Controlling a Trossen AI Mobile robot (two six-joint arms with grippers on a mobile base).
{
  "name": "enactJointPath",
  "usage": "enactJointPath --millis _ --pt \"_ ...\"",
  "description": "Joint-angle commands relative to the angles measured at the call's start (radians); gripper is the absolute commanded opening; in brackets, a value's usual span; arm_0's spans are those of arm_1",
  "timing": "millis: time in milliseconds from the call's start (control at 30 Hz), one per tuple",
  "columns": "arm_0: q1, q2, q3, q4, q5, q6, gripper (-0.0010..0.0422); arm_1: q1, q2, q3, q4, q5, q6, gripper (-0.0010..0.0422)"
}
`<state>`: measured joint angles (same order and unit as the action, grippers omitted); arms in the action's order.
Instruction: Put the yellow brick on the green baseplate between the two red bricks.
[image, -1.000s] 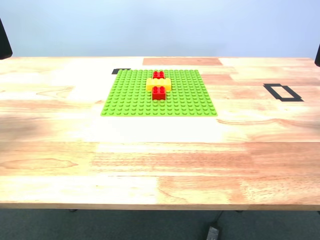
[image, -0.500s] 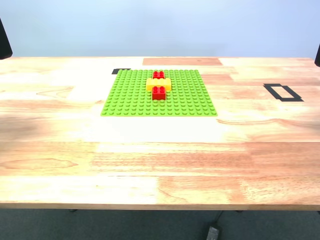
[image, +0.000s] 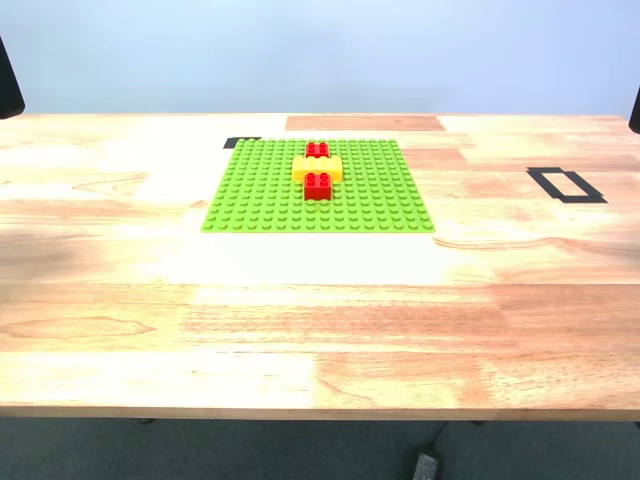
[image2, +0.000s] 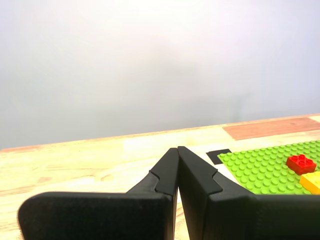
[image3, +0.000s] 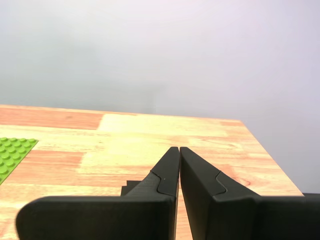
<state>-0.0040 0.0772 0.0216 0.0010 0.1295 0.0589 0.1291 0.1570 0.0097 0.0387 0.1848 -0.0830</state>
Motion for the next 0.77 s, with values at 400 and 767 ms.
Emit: enactJointPath --millis 400,767 --pt "0.0 0.0 0.0 -0.004 0.0 0.0 0.0 0.0 0.0 0.0 0.0 0.003 0.0 0.0002" --pt "0.0 0.0 0.0 0.007 0.0 0.0 0.0 0.0 0.0 0.0 0.0 0.003 0.0 0.0002"
